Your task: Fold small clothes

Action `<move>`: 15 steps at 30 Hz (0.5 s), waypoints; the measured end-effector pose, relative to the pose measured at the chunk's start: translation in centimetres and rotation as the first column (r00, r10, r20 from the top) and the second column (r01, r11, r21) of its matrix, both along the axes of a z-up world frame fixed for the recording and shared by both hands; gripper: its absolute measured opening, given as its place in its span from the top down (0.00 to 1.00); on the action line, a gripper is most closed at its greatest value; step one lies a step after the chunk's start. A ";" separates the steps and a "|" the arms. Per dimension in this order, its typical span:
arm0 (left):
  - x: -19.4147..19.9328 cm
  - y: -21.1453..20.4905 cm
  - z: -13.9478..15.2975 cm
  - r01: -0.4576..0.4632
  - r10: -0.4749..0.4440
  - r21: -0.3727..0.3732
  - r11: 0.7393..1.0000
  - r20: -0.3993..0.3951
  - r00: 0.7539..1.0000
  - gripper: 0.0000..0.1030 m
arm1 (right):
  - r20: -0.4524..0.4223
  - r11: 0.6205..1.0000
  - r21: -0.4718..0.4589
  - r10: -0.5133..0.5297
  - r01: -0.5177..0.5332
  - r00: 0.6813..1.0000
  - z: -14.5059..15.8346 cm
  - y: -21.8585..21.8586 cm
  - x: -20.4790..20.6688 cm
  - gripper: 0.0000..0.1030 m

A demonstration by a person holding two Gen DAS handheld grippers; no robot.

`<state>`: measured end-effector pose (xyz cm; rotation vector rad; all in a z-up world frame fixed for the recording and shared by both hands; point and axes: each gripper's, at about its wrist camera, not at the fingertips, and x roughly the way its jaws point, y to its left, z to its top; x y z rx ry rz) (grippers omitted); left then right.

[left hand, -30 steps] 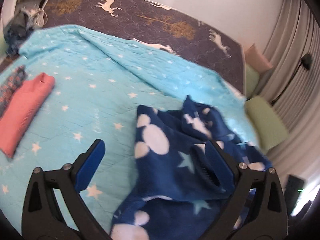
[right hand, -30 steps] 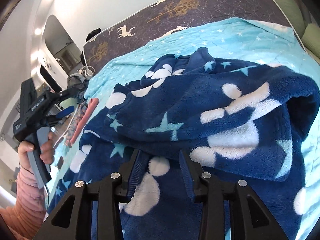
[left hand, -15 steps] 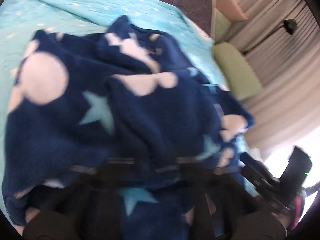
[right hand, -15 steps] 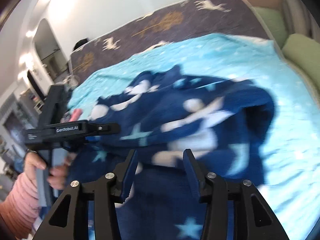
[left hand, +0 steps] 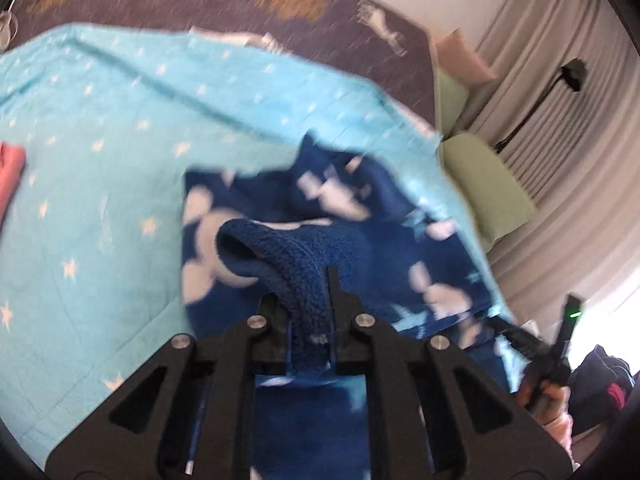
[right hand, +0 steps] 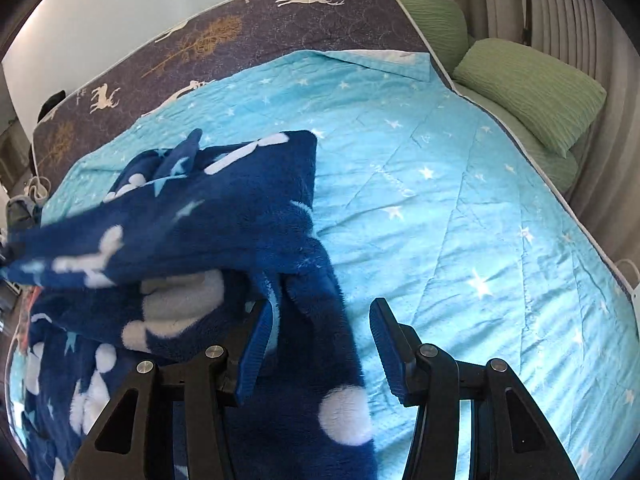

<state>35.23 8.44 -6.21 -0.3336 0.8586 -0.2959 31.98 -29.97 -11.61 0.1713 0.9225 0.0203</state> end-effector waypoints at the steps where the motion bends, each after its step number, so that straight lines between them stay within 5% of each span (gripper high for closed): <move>1: 0.2 0.2 -1.1 -0.001 0.001 0.004 1.000 -0.024 1.000 0.85 | 0.006 1.000 0.001 0.000 0.000 1.000 0.3 0.1 -0.1 0.50; 5: 0.1 0.4 -3.5 -0.026 0.028 0.026 0.999 -0.069 0.997 0.78 | 0.053 1.000 0.007 0.007 -0.007 0.999 1.7 0.0 -0.8 0.50; 9: -1.6 0.1 -2.2 -0.044 0.047 0.085 0.995 -0.024 0.999 0.75 | 0.114 0.992 0.055 0.107 -0.114 0.988 4.0 1.5 -0.4 0.50; 11: -2.5 -0.1 -0.5 -0.045 0.042 0.081 0.996 0.038 0.998 0.63 | 0.128 0.986 0.050 0.154 -0.162 0.980 4.6 2.9 0.2 0.50; 13: -2.5 -0.1 0.7 -0.038 0.031 0.080 0.996 0.084 0.996 0.30 | 0.142 0.978 0.031 0.201 -0.208 0.969 5.1 4.5 0.8 0.51; 15: -2.0 -0.4 0.9 -0.059 0.045 0.141 0.988 0.100 0.994 0.22 | 0.160 0.966 0.015 0.253 -0.259 0.954 5.3 6.2 1.5 0.51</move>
